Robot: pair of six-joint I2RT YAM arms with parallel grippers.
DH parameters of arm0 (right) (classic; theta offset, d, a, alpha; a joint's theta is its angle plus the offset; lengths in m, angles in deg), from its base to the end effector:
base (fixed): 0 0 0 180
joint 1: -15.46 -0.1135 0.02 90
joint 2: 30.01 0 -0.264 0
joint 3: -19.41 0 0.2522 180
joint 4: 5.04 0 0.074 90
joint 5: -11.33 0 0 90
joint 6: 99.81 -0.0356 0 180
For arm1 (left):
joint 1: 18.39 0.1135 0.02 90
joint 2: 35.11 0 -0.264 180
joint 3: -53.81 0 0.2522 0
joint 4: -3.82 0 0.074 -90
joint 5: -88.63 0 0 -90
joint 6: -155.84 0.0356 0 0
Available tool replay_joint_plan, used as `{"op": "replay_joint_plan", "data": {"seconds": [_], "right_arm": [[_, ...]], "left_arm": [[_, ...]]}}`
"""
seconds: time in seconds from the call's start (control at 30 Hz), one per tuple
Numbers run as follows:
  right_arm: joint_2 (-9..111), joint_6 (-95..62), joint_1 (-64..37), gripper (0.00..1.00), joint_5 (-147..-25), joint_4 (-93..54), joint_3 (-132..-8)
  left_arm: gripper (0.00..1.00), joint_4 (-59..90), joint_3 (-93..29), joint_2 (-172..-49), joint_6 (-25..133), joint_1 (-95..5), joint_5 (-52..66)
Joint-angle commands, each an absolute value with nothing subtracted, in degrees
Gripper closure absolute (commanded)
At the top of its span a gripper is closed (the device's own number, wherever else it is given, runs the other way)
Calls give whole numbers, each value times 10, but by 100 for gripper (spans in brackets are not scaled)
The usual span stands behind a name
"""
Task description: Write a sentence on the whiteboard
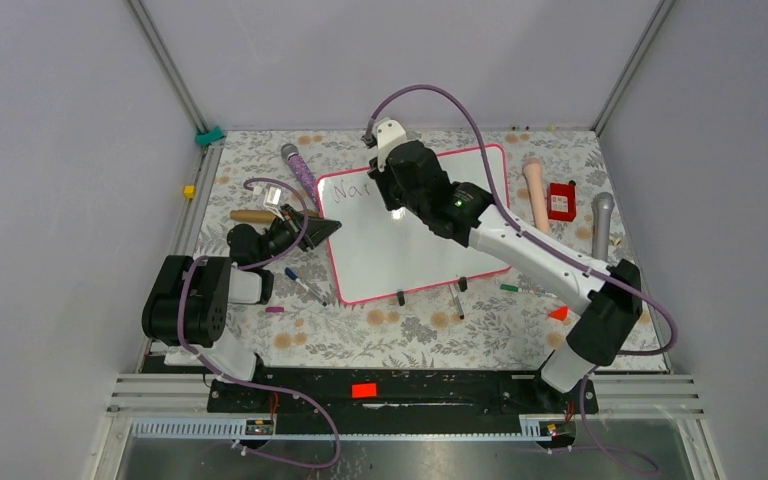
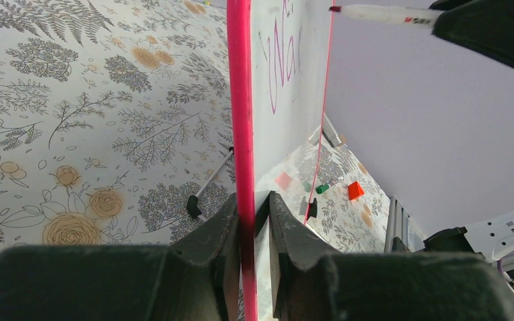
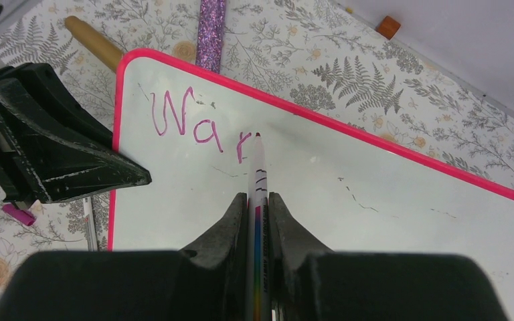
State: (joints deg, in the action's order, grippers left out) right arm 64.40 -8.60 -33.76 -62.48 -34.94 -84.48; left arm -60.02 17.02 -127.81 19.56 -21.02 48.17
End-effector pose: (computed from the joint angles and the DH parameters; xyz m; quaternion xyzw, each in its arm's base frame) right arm 0.2625 0.2892 0.3805 -0.2737 0.7698 0.1242 0.5631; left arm 0.2684 -0.0394 0.1817 0.0718 0.6709 -0.5339 0.5096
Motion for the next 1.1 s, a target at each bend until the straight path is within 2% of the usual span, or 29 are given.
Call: {"op": "replay_joint_plan", "data": {"seconds": [0.0,1.07], "right_arm": [[603,-87,-329,100,-631,-339,-841],[659,-88,-325,100,-616,-356,-852]], "left_arm": [[100,-620,169,-1269,242,-217,488],[100,-613,168,-1266,247,-217,487]]}}
